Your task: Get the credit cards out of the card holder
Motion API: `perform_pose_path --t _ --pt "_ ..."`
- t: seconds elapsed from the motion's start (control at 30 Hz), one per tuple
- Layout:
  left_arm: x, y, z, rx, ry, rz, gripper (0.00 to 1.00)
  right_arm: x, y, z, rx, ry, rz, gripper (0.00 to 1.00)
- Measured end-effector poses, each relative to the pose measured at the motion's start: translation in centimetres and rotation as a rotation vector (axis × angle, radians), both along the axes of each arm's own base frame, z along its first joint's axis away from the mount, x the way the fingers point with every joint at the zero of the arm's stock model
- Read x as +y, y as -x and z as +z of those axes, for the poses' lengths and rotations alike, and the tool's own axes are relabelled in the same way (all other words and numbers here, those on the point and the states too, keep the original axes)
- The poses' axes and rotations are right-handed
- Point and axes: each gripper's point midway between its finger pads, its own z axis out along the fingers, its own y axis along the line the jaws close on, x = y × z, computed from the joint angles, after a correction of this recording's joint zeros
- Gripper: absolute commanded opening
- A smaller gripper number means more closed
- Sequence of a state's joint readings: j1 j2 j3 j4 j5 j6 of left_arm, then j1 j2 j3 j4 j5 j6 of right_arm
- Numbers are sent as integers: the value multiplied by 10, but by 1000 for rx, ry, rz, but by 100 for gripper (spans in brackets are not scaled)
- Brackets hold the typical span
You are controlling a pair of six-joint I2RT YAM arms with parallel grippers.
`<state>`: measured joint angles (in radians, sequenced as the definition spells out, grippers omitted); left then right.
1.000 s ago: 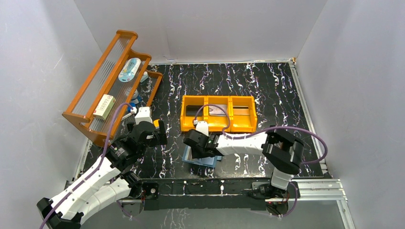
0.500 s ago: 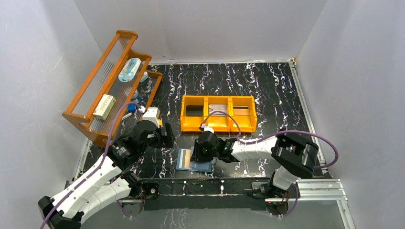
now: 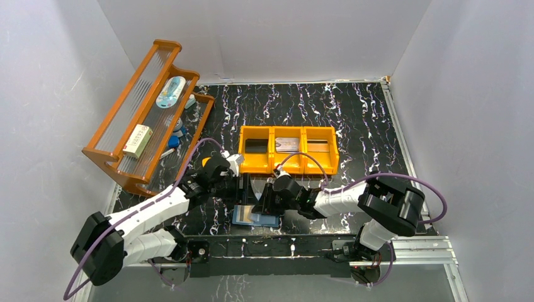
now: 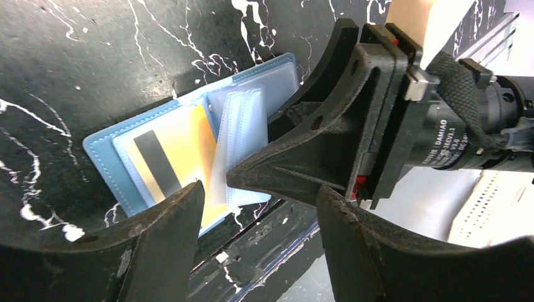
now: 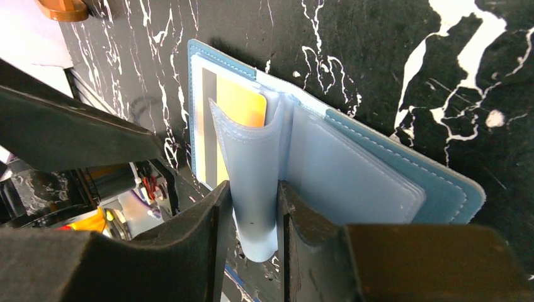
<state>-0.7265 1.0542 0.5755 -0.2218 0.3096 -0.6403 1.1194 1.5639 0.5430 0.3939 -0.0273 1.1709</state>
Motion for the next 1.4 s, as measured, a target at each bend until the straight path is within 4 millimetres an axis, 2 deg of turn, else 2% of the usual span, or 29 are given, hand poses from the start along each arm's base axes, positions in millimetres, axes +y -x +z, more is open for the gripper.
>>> perform_pose_path --t 0.23,0.53,0.73,0.8,0.9,1.0,1.03,1.07,1.1,1.2,1.4 --pt "-8 3 -19 79 16 17 62 0 0 1 20 -17 -15 40" --pt "-12 -11 -29 77 24 91 63 2 2 0 37 -26 -7 40" --pt "-19 -10 -30 100 49 79 52 0 1 -1 64 -26 -29 40" --pt "-20 -10 -28 103 59 79 51 0 1 -1 65 -27 -29 40" --pt "-20 -11 -28 109 60 89 53 0 1 -1 65 -27 -30 40" --pt "-17 -12 -27 109 52 120 60 0 1 -1 64 -28 -30 40" --pt "-15 -12 -28 102 46 137 61 1 1 -1 63 -29 -28 56" --pt "-12 -13 -27 95 41 153 62 1 1 -1 62 -30 -27 43" --pt "-10 -11 -26 98 42 159 62 2 1 0 52 -35 -14 41" --pt "-4 -21 -18 46 41 220 63 2 0 0 46 -36 -14 41" --pt "3 -26 -29 46 -8 258 60 3 1 0 39 -36 -4 41"
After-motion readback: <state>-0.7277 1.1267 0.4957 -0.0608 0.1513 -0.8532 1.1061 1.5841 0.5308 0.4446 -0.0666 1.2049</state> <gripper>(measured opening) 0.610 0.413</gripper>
